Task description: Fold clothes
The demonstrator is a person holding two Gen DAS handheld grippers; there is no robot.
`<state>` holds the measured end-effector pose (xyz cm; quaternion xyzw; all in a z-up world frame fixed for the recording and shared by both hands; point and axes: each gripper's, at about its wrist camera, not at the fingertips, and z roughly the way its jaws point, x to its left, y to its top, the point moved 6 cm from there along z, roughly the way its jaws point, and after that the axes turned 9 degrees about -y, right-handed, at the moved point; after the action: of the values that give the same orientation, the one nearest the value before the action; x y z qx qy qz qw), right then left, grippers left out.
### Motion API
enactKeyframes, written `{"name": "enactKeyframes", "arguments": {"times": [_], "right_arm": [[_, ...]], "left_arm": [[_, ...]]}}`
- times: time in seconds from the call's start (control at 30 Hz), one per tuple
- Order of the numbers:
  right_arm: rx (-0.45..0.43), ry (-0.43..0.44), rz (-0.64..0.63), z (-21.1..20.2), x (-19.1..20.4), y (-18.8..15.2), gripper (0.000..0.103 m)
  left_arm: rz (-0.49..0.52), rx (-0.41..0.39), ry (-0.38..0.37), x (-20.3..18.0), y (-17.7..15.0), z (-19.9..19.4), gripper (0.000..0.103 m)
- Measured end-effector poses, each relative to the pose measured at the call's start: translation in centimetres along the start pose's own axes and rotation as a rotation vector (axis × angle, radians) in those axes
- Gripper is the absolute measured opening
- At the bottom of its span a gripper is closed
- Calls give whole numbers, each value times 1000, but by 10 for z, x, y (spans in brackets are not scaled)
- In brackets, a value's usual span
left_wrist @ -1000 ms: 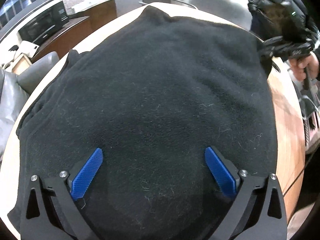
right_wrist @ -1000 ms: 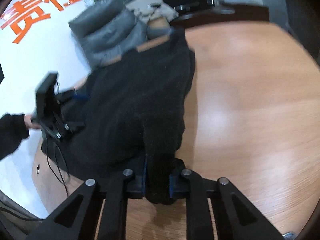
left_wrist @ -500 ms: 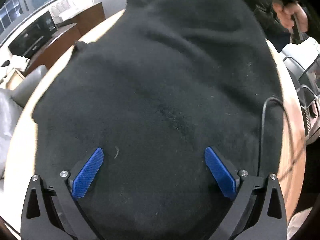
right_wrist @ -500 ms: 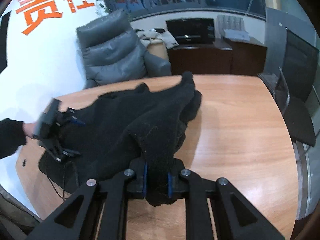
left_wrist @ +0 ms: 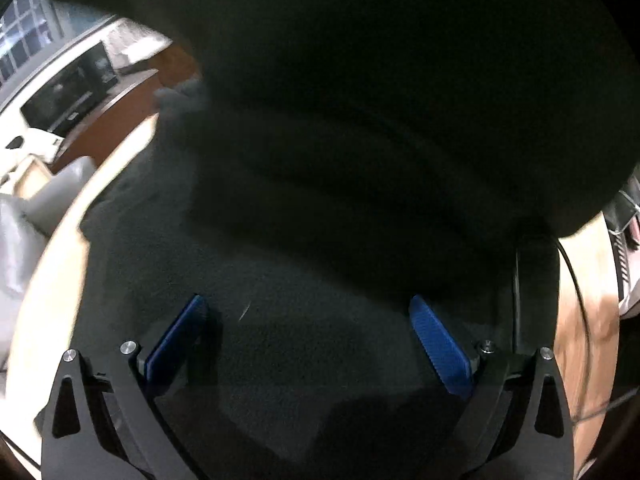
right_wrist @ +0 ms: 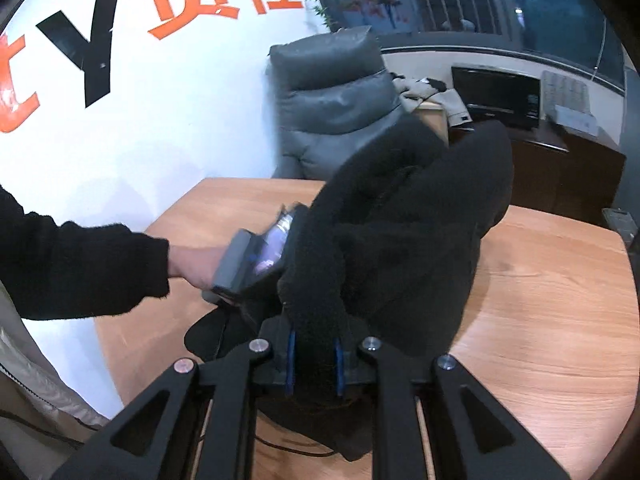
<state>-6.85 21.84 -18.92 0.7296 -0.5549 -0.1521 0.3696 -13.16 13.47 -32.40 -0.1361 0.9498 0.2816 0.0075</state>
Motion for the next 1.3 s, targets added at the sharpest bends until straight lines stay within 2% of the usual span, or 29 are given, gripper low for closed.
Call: {"name": "enactKeyframes", "arguments": {"times": [0.07, 0.17, 0.3, 0.43, 0.5, 0.6, 0.7, 0.8, 0.83, 0.87, 0.93, 1.1, 1.2, 1.3], "right_arm": [[5, 31, -13, 5, 14, 2, 14], [22, 66, -40, 12, 30, 3, 14], [51, 107, -82, 21, 48, 4, 14], [79, 148, -123, 30, 65, 4, 14], [94, 167, -139, 34, 73, 4, 14], [111, 169, -72, 34, 54, -3, 14], [118, 163, -59, 31, 43, 0, 14], [95, 219, -38, 30, 49, 9, 14], [88, 241, -24, 32, 53, 11, 14], [85, 258, -13, 35, 57, 12, 14], [78, 287, -29, 36, 71, 16, 14], [75, 356, -58, 27, 97, 27, 14], [105, 325, -40, 37, 86, 15, 14], [136, 296, -17, 45, 73, 2, 14]], "left_arm": [[-27, -7, -10, 4, -25, -17, 103], [-80, -26, -29, 8, -39, -17, 103], [-63, -41, -23, 7, -36, -9, 103], [-82, -75, -27, -10, -24, 5, 103], [-124, -104, -28, -16, -20, 14, 103], [-204, -168, -38, -17, -19, 8, 102], [-292, -242, -71, -12, -33, -13, 102], [-342, -272, -80, -9, -53, -23, 102], [-330, -264, -69, -13, -55, -22, 102], [-313, -257, -49, -16, -49, -17, 103], [-294, -240, -26, -6, -17, 4, 103], [-370, -311, -52, -10, 7, 17, 103], [-399, -318, -55, -10, 9, 17, 102], [-442, -344, -79, -5, -10, -7, 102]]}}
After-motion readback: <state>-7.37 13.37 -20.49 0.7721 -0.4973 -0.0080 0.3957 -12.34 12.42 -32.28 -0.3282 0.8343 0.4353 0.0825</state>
